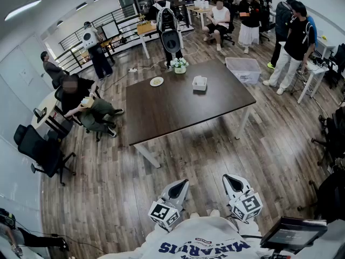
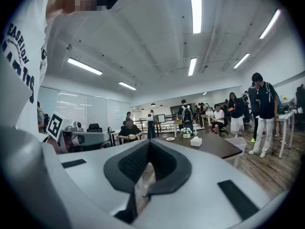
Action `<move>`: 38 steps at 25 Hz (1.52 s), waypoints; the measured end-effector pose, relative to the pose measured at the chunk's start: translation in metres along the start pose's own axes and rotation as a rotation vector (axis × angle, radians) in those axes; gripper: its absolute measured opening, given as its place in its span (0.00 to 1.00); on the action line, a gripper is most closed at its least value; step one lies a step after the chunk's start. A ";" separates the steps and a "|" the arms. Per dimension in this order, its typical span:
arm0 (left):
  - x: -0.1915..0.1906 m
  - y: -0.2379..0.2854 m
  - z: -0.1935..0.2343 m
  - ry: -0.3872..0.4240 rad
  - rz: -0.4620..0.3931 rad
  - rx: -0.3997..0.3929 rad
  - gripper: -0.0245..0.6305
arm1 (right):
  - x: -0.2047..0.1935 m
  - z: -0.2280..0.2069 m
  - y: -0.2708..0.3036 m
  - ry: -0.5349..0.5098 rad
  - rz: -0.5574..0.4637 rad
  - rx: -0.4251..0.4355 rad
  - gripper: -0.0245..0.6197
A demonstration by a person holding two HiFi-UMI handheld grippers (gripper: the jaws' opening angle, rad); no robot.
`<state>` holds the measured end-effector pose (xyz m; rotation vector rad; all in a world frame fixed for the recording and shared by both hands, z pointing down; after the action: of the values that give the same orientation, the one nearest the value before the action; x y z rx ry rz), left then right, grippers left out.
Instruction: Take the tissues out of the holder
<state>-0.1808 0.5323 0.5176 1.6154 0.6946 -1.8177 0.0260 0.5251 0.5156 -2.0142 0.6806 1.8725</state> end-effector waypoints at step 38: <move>-0.006 0.059 -0.067 0.040 0.096 0.059 0.04 | -0.018 -0.079 -0.038 0.088 -0.074 0.051 0.06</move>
<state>-0.0919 0.5408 0.5156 1.6980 0.5759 -1.7563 0.1125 0.5176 0.5373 -2.0711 0.6608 1.7169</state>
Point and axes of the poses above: the fingertips, and each gripper's own axes: y forward along the fingers, z to its left, x out of its top, the point moved 5 cm from there along -y, backward along the fingers, and after that the axes turned 5 degrees about -x, right-handed, at the moved point
